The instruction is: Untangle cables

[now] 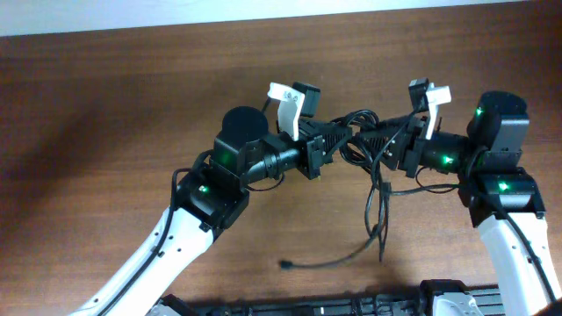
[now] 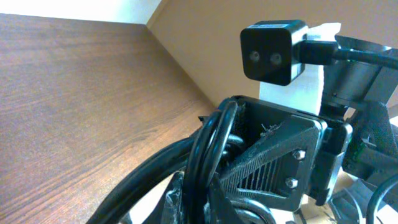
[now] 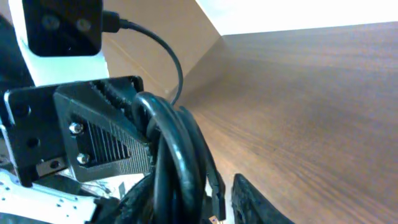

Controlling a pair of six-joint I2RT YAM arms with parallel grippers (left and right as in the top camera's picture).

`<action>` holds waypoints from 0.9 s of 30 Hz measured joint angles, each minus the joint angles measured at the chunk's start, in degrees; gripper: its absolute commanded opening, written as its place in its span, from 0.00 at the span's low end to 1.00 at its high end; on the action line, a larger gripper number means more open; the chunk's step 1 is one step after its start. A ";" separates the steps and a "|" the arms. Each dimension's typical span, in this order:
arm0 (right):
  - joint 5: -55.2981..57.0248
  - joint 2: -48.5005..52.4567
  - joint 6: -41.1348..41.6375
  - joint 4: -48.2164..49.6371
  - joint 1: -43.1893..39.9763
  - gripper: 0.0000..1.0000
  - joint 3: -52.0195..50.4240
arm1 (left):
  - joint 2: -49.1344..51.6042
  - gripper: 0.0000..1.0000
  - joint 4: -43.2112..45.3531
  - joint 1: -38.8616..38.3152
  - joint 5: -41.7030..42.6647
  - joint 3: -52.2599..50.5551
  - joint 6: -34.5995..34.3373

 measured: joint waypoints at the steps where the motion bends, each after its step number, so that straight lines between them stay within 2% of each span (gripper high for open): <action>1: 0.35 0.04 -0.04 0.00 -0.04 0.44 0.00 | 0.00 0.00 -0.22 -0.02 -0.20 0.00 0.13; 6: 0.59 0.20 -1.22 -0.31 -0.02 0.46 0.00 | 0.11 0.00 -5.22 0.92 -3.48 0.00 0.79; 10: 0.76 0.20 -1.33 -0.52 -1.81 0.45 0.00 | 0.13 0.00 -10.62 4.85 -4.52 0.00 3.89; 12: 0.74 0.20 -1.22 -0.46 -1.97 0.30 0.00 | 0.13 0.00 -9.92 5.97 -3.41 0.00 6.88; 15: 0.76 0.20 -1.46 -0.68 -1.97 0.30 0.00 | 0.13 0.00 -9.25 5.97 -2.01 0.00 8.33; 18: 0.74 0.20 -1.49 -0.68 -1.97 0.32 0.00 | 0.13 0.00 -6.51 5.97 0.07 0.00 9.46; 20: 0.74 0.20 -1.55 -1.42 -1.97 0.41 0.00 | 0.13 0.00 -5.07 5.97 1.20 0.00 10.05; 23: 0.76 0.20 -1.64 -2.05 -1.97 0.47 0.00 | 0.13 0.00 -4.26 5.86 1.84 0.00 10.25; 27: 0.76 0.20 -1.66 -2.21 -1.75 0.45 0.00 | 0.13 0.00 -2.62 4.61 2.05 0.00 10.25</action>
